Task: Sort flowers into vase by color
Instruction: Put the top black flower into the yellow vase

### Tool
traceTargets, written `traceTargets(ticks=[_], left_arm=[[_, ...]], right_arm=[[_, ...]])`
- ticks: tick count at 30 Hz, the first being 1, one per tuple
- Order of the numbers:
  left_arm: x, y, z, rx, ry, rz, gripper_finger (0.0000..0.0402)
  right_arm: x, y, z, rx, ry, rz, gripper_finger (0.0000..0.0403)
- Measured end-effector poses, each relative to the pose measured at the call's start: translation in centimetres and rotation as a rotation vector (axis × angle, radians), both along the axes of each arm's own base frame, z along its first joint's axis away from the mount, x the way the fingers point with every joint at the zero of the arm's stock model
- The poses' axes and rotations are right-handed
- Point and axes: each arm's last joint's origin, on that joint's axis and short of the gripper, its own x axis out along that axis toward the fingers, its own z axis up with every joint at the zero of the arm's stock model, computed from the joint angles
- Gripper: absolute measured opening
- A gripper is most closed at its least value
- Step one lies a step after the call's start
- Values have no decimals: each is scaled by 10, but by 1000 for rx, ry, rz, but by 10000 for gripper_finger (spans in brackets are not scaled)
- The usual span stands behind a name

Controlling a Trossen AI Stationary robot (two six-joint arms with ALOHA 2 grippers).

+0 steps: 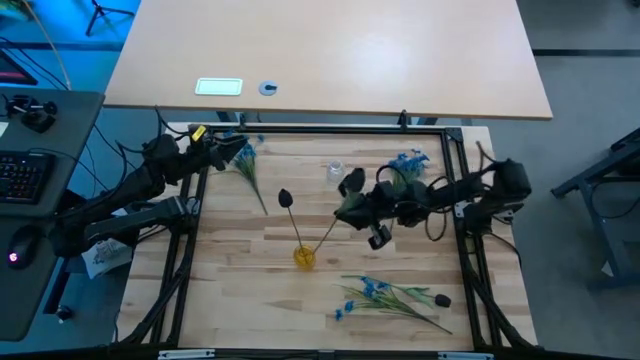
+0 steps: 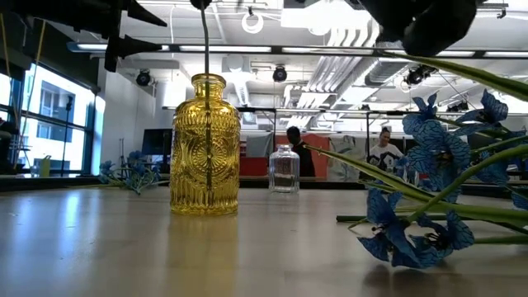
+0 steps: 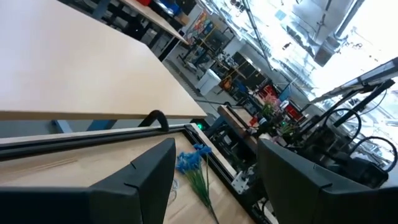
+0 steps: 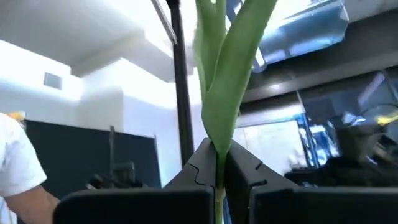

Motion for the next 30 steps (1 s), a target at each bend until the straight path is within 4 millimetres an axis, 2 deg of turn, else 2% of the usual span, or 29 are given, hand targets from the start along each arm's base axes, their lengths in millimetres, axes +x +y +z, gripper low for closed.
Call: traceTargets(ticks=[5, 8, 17, 30], left_arm=[[0, 0, 0, -1, 0, 0, 213], [0, 0, 0, 0, 0, 0, 213], [0, 0, 0, 0, 1, 0, 213], [0, 0, 0, 0, 2, 0, 213]], right_arm=[[31, 4, -7, -27, 58, 3, 0], [40, 3, -6, -41, 47, 14, 0], [50, -3, -18, -71, 201, -9, 0], [50, -16, -16, -35, 200, -13, 0]])
